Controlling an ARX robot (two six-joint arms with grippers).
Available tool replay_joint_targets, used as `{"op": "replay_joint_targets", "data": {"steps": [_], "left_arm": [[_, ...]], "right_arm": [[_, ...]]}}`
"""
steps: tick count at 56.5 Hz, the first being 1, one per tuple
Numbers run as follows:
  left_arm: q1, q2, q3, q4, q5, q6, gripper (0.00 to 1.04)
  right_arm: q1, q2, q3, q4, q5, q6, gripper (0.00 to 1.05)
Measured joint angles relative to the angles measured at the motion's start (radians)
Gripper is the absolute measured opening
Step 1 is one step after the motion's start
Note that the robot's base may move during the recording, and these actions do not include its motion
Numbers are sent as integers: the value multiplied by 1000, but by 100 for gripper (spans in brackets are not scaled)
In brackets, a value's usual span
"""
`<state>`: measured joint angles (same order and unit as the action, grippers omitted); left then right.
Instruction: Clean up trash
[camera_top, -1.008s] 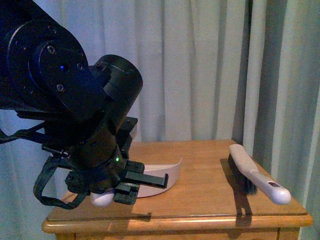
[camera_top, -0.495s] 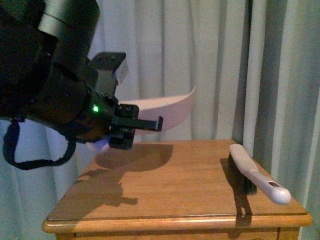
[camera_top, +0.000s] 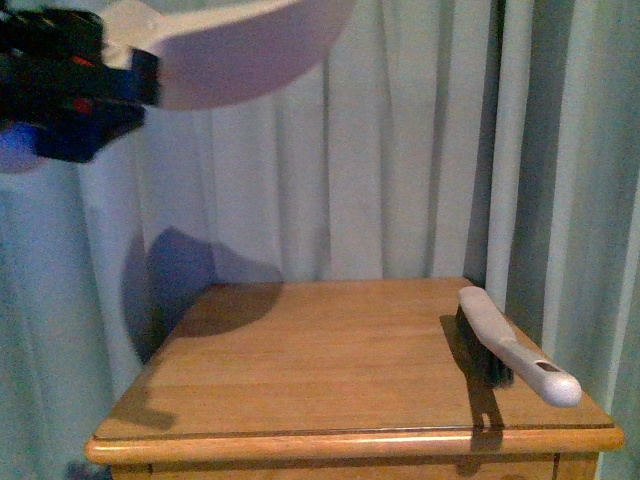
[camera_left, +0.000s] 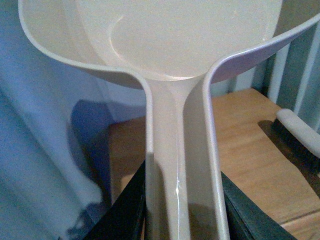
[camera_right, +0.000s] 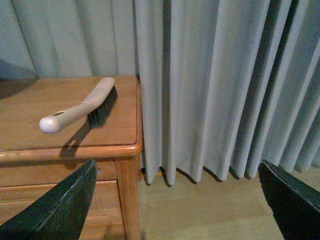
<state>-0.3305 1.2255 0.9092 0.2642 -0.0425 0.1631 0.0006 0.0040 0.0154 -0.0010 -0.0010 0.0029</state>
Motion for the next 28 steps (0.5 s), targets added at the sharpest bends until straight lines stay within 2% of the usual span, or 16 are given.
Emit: {"op": "replay_joint_targets", "data": {"steps": [14,28], "left_arm": [[80,-262,-164,64,81,0,28],[175,-586,-361,1,119,-49,28]], "right_arm": [[0,0,0,0,0,0,97],[0,0,0,0,0,0,97]]}}
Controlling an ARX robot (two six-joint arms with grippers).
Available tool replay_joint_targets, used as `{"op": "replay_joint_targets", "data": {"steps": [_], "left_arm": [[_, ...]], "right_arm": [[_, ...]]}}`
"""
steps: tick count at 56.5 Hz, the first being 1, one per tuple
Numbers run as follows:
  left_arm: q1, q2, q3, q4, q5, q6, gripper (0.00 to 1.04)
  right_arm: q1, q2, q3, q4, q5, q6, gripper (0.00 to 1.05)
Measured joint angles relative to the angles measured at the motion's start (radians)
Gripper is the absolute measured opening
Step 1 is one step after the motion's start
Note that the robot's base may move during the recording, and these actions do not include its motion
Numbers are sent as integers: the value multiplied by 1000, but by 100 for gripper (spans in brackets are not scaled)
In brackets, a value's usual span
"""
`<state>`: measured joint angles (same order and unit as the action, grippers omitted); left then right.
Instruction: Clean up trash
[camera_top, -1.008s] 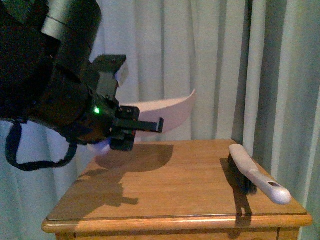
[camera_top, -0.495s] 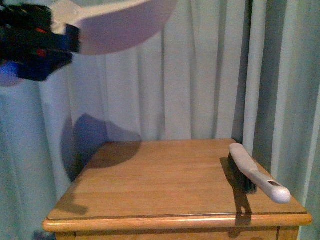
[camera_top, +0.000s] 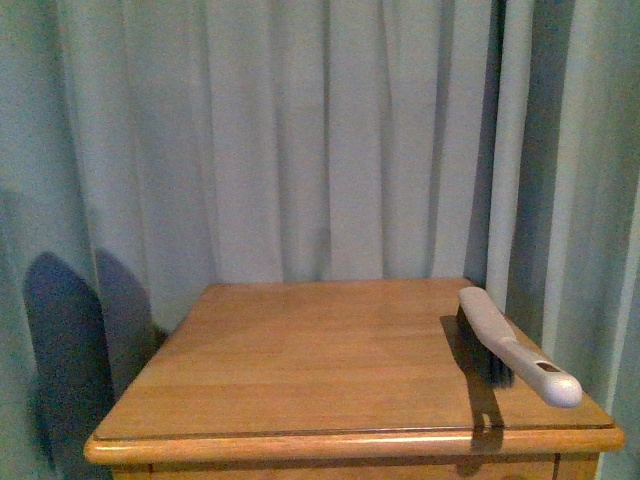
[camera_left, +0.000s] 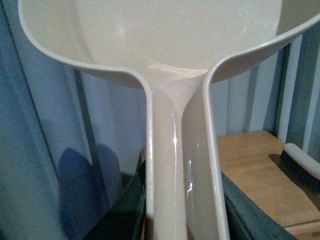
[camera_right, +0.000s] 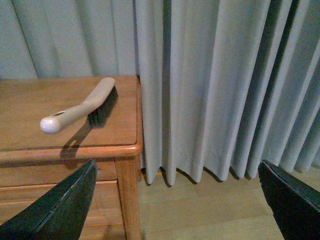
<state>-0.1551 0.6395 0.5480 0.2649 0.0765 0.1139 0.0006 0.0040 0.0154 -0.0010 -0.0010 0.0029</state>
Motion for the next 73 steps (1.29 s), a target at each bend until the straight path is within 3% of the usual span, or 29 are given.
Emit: {"op": "replay_joint_targets", "data": {"steps": [16,28,29,32,36,46,56,63,73], "left_arm": [[142,-261,-95,-138,113,-52,28],[207,-312,-107,-156,158,-116,28],[209,-312,-108,-156,157,-117,28],[211,-312,-109,-159,157,-129,28],[211,-312,-109,-159,158,-135,28],[211,-312,-109,-160,160,-138,28],[211,-312,-109,-160,160,-139,28],[212,-312,-109,-160,159,-139,28],[211,-312,-109,-160,160,-139,28]], "right_arm": [[0,0,0,0,0,0,97],[1,1,0,-1,6,0,97],[6,6,2,-8,23,-1,97],[66,82,46,-113,206,3,97],[99,208,85,-110,297,3,97],[104,552,252,38,204,19,97],[133,876,483,77,152,31,97],[197,1173,747,-2,163,82,97],[274,1361,932,-103,187,185,97]]}}
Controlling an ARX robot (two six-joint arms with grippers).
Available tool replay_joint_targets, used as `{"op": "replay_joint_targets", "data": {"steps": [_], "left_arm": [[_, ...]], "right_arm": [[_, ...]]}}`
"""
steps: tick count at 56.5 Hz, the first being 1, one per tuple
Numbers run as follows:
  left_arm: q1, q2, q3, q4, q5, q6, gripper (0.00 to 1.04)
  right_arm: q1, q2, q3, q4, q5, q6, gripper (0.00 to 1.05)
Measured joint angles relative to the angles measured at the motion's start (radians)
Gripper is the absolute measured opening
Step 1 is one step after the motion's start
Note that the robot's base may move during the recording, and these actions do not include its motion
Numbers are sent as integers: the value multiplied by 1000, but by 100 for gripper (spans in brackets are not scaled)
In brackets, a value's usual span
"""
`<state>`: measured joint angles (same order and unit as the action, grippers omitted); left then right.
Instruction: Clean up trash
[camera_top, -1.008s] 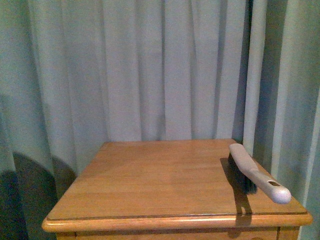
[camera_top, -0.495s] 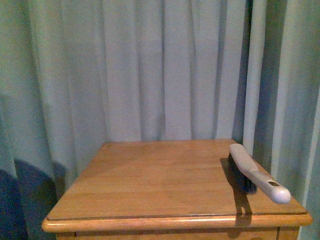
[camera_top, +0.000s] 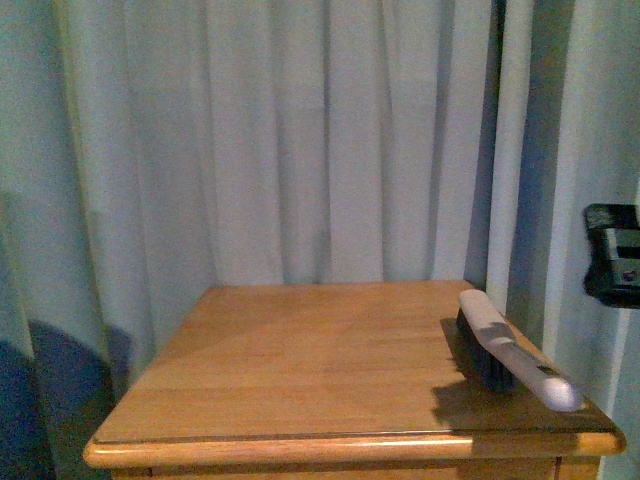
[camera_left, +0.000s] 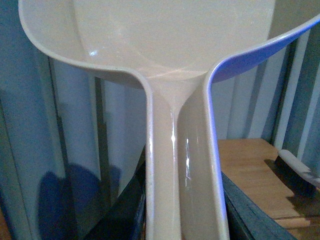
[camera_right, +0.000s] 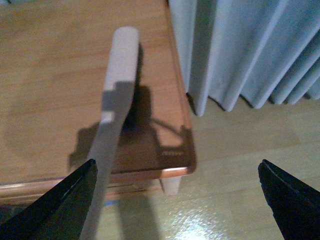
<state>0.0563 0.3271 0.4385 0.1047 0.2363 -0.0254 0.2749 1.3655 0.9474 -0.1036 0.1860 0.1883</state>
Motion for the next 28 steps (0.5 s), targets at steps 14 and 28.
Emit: {"op": "replay_joint_targets", "data": {"steps": [14,28], "left_arm": [[0,0,0,0,0,0,28],[0,0,0,0,0,0,28]], "right_arm": [[87,187,108,-83,-3,154,97],[92,327,159,-43,-13,267,97]]}}
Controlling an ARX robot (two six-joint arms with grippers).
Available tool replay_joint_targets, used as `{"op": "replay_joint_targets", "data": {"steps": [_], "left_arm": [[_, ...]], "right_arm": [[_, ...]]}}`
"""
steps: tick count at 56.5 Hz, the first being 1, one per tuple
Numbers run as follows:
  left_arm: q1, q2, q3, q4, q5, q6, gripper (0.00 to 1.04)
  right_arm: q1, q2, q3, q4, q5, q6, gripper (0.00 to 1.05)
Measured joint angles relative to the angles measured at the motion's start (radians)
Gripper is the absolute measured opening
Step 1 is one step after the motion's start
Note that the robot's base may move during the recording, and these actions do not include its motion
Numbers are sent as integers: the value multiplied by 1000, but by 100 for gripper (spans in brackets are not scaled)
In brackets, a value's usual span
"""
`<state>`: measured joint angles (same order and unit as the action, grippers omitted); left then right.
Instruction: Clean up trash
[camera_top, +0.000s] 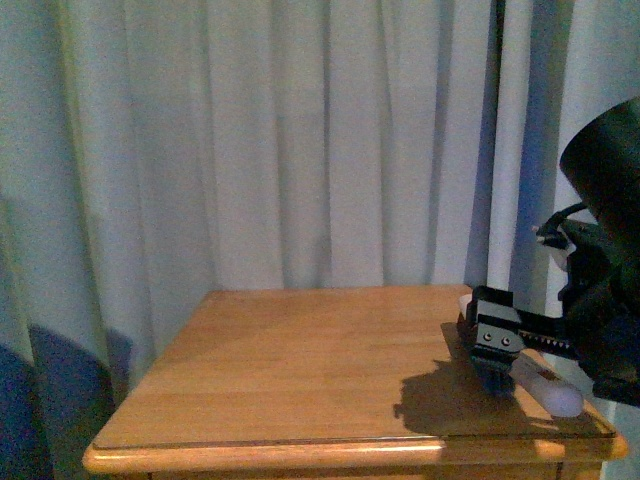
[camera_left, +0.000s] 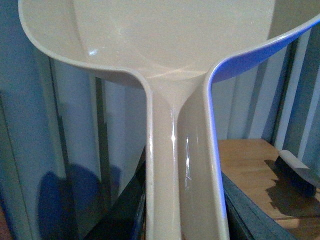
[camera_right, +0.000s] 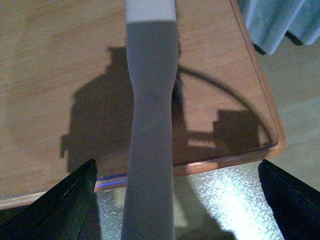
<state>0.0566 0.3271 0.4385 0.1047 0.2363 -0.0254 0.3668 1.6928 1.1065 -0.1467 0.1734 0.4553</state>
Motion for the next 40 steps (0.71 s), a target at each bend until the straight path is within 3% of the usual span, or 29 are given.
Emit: {"op": "replay_joint_targets", "data": {"steps": [40], "left_arm": [[0,0,0,0,0,0,28]], "right_arm": [[5,64,53,-21,-40,101,97]]}}
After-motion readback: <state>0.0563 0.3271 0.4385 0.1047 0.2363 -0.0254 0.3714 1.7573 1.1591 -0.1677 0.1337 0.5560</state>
